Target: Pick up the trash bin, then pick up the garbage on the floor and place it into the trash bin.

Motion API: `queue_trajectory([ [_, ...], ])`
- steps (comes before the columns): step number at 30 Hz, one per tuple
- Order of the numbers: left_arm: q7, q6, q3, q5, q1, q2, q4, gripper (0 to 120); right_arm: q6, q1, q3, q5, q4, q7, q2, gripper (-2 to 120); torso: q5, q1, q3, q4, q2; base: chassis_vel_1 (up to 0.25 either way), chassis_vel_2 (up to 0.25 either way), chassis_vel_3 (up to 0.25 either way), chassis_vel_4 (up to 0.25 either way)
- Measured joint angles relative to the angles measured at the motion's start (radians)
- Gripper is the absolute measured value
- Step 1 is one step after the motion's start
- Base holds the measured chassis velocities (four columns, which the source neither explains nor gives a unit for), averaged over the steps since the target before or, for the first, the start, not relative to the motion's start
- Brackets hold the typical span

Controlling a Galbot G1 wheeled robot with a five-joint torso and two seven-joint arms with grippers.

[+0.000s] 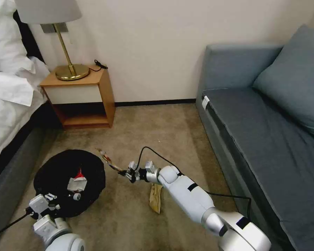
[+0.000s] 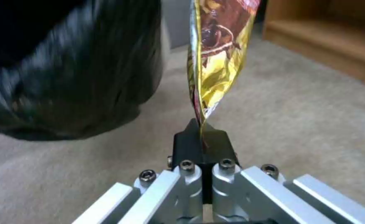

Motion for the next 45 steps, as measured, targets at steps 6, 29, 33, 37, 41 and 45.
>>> queue_trajectory([
  [6,-0.001,-0.001,0.007,0.000,-0.005,-0.008,0.009,3,-0.014,-0.034,0.037,0.061,0.177,0.020,-0.063,0,-0.0001,0.000,0.000,-0.0003,0.000,0.000,0.000,0.000,0.000],
  [29,0.000,0.000,0.023,0.108,-0.046,-0.044,0.015,3,-0.170,0.038,-0.253,0.372,0.680,-0.126,-0.455,0,0.0001,0.000,0.000,-0.0003,0.000,0.000,0.000,0.000,0.000],
  [33,0.001,-0.003,0.025,0.136,-0.064,-0.045,0.025,3,-0.197,0.164,-0.396,0.388,0.695,-0.130,-0.477,0,0.0000,0.000,0.000,0.0000,0.000,0.000,0.000,0.000,0.000],
  [37,0.002,-0.005,0.026,0.160,-0.071,-0.046,0.038,3,-0.208,0.226,-0.465,0.392,0.695,-0.131,-0.474,0,0.0000,0.000,0.000,-0.0002,0.000,0.000,0.000,0.000,0.000],
  [41,0.002,-0.018,0.028,0.202,-0.076,-0.045,0.056,3,-0.214,0.279,-0.533,0.396,0.693,-0.131,-0.467,0,-0.0002,0.000,0.000,0.0000,0.000,0.000,0.000,0.000,0.000],
  [45,0.002,-0.028,0.028,0.246,-0.084,-0.048,0.067,3,-0.220,0.341,-0.617,0.402,0.672,-0.132,-0.448,0,-0.0001,0.000,0.000,0.0000,0.000,0.000,0.000,0.000,0.000],
])
